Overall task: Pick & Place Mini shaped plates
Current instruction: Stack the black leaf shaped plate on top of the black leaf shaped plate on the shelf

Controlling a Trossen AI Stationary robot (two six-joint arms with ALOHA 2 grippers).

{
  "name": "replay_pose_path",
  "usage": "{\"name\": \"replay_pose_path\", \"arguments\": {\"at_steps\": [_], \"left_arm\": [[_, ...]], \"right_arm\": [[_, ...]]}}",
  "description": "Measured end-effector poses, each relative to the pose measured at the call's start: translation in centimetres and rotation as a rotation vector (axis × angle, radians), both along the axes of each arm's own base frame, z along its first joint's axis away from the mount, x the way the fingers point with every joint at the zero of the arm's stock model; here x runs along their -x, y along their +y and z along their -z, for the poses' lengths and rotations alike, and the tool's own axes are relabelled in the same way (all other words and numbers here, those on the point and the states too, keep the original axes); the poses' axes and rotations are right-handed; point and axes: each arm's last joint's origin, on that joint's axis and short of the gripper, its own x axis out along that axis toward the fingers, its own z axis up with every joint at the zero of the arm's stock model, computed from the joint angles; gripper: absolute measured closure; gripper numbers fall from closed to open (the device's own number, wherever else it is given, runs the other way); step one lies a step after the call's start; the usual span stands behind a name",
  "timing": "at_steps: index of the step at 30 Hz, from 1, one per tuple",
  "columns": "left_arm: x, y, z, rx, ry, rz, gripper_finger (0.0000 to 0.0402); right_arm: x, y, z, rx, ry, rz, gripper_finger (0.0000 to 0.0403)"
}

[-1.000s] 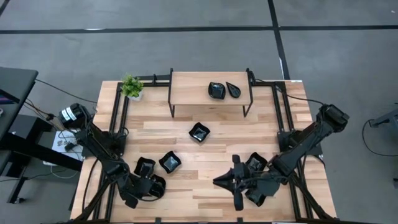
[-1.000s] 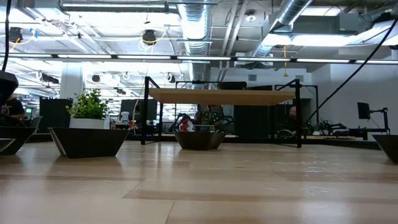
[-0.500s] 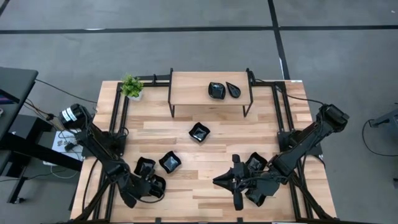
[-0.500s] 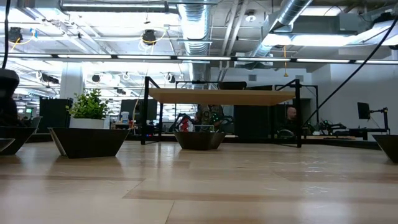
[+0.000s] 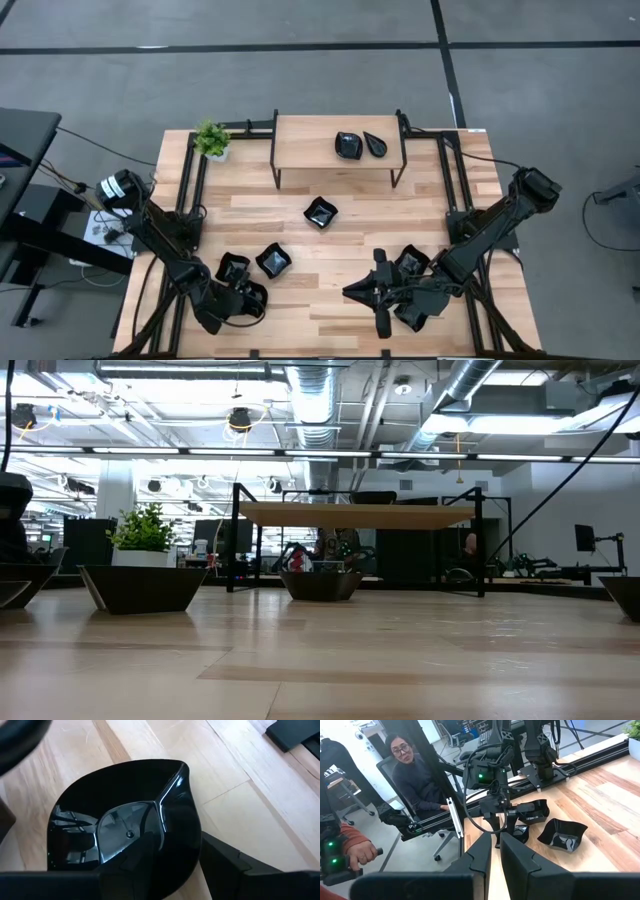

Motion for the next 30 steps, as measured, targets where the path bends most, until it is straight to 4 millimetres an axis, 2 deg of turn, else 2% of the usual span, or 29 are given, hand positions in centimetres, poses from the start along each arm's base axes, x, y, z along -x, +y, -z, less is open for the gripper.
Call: {"name": "replay_pose_path", "arguments": {"at_steps": [7,19,30], "left_arm": [[0.0,-0.1,-0.1,0.015,-0.002,0.004,0.0258],[-0.1,-0.2,-0.3,0.037,-0.017,0.008,0.0343],[-0.1,0.1,-3.5,0.129,-0.142,-0.003,0.0373]], "right_arm": [[0.0,0.0,0.0,-0.002,0.0,0.0,0.0367],[0.0,0.0,0.0,-0.002,0.001,-0.001,0.0367],[0.0,0.0,0.0,-0.009,0.002,-0.001,0.0367]]}}
